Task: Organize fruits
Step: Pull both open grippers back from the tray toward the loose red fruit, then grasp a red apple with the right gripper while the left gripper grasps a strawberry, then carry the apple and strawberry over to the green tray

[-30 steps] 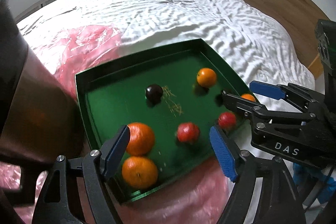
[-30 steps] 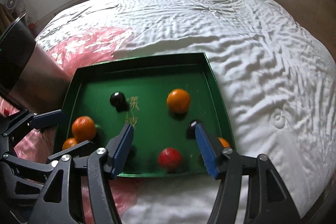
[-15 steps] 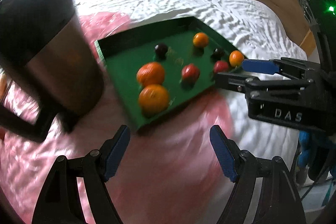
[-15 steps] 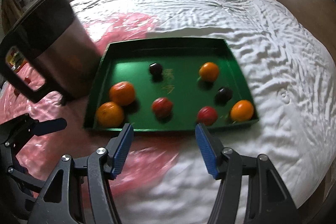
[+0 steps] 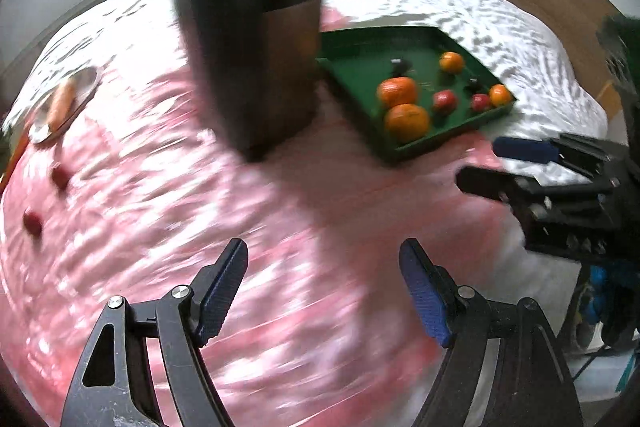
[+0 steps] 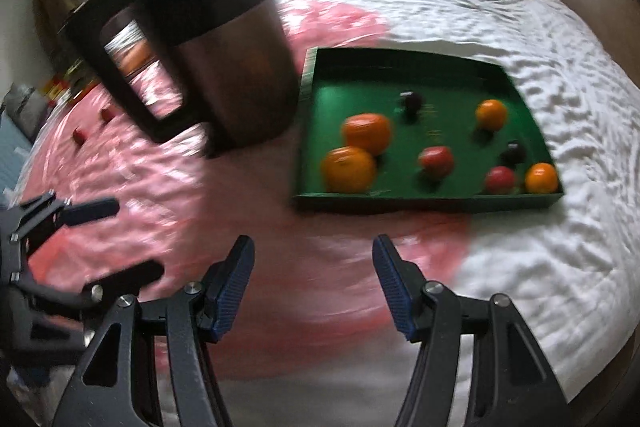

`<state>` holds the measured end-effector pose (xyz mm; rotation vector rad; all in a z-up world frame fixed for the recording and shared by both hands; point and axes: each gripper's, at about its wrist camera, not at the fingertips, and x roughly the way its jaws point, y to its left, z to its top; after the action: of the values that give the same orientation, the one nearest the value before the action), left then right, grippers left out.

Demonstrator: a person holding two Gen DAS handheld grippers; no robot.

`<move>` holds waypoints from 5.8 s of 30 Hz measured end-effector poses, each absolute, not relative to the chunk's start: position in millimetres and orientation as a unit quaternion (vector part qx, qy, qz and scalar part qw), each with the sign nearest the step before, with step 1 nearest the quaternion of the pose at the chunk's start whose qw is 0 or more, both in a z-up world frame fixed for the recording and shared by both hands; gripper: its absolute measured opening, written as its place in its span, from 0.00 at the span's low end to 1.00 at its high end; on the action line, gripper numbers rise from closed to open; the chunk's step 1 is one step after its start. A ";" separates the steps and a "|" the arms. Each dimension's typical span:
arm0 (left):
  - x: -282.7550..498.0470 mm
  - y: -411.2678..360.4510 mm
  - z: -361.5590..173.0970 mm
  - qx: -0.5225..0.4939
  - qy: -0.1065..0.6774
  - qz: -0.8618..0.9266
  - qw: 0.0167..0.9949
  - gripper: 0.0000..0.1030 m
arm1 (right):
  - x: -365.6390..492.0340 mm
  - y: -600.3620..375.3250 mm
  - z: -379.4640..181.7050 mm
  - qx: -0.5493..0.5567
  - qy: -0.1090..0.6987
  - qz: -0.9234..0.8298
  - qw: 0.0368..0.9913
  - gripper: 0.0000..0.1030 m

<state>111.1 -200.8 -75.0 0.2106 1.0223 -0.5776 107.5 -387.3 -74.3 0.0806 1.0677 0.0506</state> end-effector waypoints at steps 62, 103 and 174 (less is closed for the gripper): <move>283.7 111.2 -155.6 -0.199 0.494 0.032 0.846 0.29 | 343.8 -67.9 -125.2 0.002 0.492 0.275 0.826 0.72; 266.7 110.1 -123.1 -0.176 0.466 -0.009 0.867 0.29 | 340.0 -79.8 -108.2 0.006 0.489 0.256 0.834 0.53; 186.4 -324.1 -54.5 0.030 0.458 -0.330 0.825 0.29 | 176.5 -503.2 -77.1 0.084 0.494 0.017 0.865 0.53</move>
<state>186.4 -324.1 -54.5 0.0632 0.9729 -0.7021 176.5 -503.2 -77.1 0.1759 1.0349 0.0352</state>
